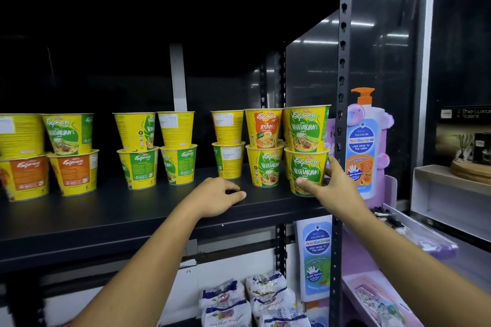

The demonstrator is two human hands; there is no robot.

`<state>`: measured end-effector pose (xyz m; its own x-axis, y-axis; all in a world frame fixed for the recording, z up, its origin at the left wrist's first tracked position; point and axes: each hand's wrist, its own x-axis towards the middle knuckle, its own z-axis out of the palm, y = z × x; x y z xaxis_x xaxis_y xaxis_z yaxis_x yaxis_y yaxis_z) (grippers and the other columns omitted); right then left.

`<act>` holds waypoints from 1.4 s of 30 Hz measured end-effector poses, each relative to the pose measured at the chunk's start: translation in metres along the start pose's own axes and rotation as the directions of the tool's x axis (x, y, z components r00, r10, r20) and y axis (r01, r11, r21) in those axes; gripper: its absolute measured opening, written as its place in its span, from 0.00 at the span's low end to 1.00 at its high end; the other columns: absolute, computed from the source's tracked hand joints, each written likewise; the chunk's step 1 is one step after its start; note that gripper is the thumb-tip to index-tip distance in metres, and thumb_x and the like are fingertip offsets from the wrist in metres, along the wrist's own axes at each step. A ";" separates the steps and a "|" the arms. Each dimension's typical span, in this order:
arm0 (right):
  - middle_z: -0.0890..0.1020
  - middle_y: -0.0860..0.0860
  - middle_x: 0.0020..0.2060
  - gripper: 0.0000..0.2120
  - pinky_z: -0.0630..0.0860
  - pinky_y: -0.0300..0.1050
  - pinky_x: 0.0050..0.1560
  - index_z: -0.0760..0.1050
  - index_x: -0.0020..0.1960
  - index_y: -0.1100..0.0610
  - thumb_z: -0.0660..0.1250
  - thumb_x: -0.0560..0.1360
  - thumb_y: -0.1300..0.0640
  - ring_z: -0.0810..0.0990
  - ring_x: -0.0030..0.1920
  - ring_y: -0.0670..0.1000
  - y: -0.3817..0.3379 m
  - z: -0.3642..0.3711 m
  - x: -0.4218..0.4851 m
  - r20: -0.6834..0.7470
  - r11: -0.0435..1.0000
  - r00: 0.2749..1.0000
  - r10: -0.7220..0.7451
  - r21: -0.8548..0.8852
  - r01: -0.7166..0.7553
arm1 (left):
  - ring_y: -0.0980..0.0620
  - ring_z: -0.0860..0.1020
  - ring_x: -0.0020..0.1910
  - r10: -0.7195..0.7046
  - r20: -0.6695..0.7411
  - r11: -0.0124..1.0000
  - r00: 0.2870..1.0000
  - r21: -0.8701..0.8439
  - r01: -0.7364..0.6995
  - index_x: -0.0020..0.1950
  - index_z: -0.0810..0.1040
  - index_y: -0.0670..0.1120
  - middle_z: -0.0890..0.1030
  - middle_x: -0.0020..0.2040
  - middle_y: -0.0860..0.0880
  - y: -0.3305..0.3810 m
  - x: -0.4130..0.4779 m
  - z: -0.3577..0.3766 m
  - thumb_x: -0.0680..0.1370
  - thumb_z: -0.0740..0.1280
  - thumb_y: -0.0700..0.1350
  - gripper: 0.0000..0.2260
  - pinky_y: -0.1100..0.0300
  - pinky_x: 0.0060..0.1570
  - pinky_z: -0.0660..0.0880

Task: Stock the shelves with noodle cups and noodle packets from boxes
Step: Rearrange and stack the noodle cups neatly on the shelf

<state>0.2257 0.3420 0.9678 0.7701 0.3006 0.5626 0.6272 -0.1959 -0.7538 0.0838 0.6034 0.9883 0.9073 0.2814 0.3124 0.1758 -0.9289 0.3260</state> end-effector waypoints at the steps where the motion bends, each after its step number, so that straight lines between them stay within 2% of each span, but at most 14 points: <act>1: 0.78 0.44 0.58 0.41 0.78 0.52 0.62 0.63 0.76 0.46 0.79 0.70 0.43 0.78 0.61 0.50 0.001 0.000 -0.001 -0.016 1.000 1.000 0.001 -0.003 -0.001 | 0.52 0.77 0.67 0.000 0.000 1.000 1.000 0.000 0.000 0.70 0.80 0.52 0.79 0.70 0.52 0.000 0.000 0.000 0.81 0.65 0.62 0.22 0.57 0.66 0.72; 4: 0.77 0.44 0.56 0.45 0.78 0.47 0.55 0.60 0.79 0.49 0.80 0.70 0.44 0.81 0.57 0.49 0.000 -0.002 -0.004 -0.069 0.999 0.997 -0.021 -0.031 0.019 | 0.52 0.77 0.66 0.006 0.000 1.000 1.000 -0.001 -0.006 0.69 0.81 0.52 0.80 0.69 0.52 0.001 -0.001 0.000 0.82 0.65 0.61 0.21 0.57 0.64 0.73; 7: 0.79 0.42 0.53 0.43 0.81 0.48 0.50 0.62 0.77 0.47 0.80 0.69 0.43 0.82 0.49 0.44 0.000 -0.004 -0.007 -0.124 0.997 0.990 -0.062 -0.059 0.055 | 0.52 0.78 0.65 0.011 -0.003 1.000 1.000 -0.003 -0.011 0.69 0.81 0.52 0.80 0.68 0.52 0.003 -0.002 0.000 0.82 0.65 0.61 0.20 0.57 0.63 0.73; 13: 0.78 0.45 0.52 0.33 0.82 0.54 0.47 0.68 0.70 0.50 0.78 0.71 0.43 0.79 0.45 0.46 -0.001 -0.007 -0.014 -0.210 0.986 0.968 -0.138 -0.118 0.115 | 0.51 0.78 0.65 0.007 -0.003 1.000 1.000 0.019 -0.007 0.69 0.81 0.53 0.80 0.69 0.52 0.003 -0.003 0.001 0.82 0.64 0.61 0.20 0.55 0.64 0.74; 19: 0.77 0.43 0.47 0.20 0.78 0.52 0.44 0.72 0.62 0.47 0.75 0.74 0.45 0.76 0.42 0.46 -0.010 0.002 -0.021 -0.202 0.946 0.936 -0.289 -0.209 0.248 | 0.50 0.79 0.60 0.011 -0.024 0.998 1.000 0.067 -0.010 0.65 0.83 0.55 0.83 0.63 0.51 0.000 -0.004 0.002 0.82 0.63 0.62 0.18 0.51 0.61 0.77; 23: 0.78 0.44 0.48 0.17 0.76 0.45 0.45 0.76 0.62 0.51 0.74 0.76 0.48 0.77 0.45 0.46 -0.020 0.014 -0.025 -0.094 0.901 0.913 -0.398 -0.226 0.370 | 0.50 0.80 0.54 0.002 -0.065 0.992 0.998 0.126 0.006 0.61 0.84 0.57 0.85 0.58 0.52 0.000 -0.007 0.003 0.81 0.61 0.62 0.17 0.50 0.55 0.80; 27: 0.82 0.44 0.52 0.14 0.77 0.42 0.53 0.80 0.62 0.52 0.71 0.79 0.49 0.78 0.51 0.43 -0.033 0.035 -0.028 0.170 0.841 0.863 -0.476 -0.201 0.503 | 0.50 0.81 0.52 0.020 -0.110 0.986 0.994 0.166 -0.001 0.57 0.85 0.57 0.85 0.54 0.53 0.001 -0.014 0.001 0.81 0.61 0.62 0.16 0.50 0.51 0.81; 32: 0.83 0.46 0.60 0.17 0.77 0.47 0.61 0.80 0.66 0.51 0.65 0.81 0.45 0.79 0.60 0.46 -0.054 0.068 -0.022 0.415 0.809 0.804 -0.426 -0.224 0.544 | 0.52 0.80 0.55 0.013 -0.089 0.988 0.996 0.153 0.001 0.59 0.85 0.57 0.85 0.57 0.56 -0.006 -0.029 -0.010 0.81 0.62 0.61 0.16 0.50 0.53 0.80; 35: 0.83 0.47 0.62 0.19 0.76 0.47 0.61 0.79 0.67 0.52 0.62 0.82 0.44 0.79 0.61 0.49 -0.064 0.089 -0.019 0.508 0.796 0.777 -0.373 -0.255 0.549 | 0.52 0.80 0.57 -0.005 -0.079 0.989 0.997 0.144 0.017 0.61 0.84 0.56 0.85 0.59 0.56 -0.019 -0.040 -0.017 0.80 0.62 0.62 0.18 0.49 0.56 0.79; 38: 0.83 0.48 0.62 0.19 0.77 0.49 0.58 0.78 0.67 0.50 0.60 0.83 0.42 0.80 0.60 0.51 -0.073 0.109 -0.020 0.572 0.789 0.756 -0.319 -0.282 0.546 | 0.53 0.80 0.57 -0.029 -0.075 0.989 0.997 0.141 0.039 0.61 0.84 0.56 0.84 0.59 0.57 -0.033 -0.051 -0.026 0.80 0.61 0.63 0.19 0.50 0.56 0.79; 42: 0.82 0.48 0.64 0.20 0.76 0.50 0.61 0.77 0.69 0.50 0.57 0.84 0.42 0.78 0.63 0.52 -0.085 0.130 -0.020 0.599 0.793 0.749 -0.282 -0.294 0.533 | 0.53 0.79 0.58 -0.078 -0.079 0.981 0.994 0.170 0.090 0.63 0.84 0.55 0.84 0.60 0.56 -0.051 -0.067 -0.042 0.82 0.62 0.61 0.17 0.50 0.58 0.78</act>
<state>0.1414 0.4738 0.9766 0.3308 0.8397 0.4306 0.9423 -0.2694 -0.1985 -0.0021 0.6421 0.9881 0.8579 0.3709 0.3556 0.3193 -0.9271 0.1966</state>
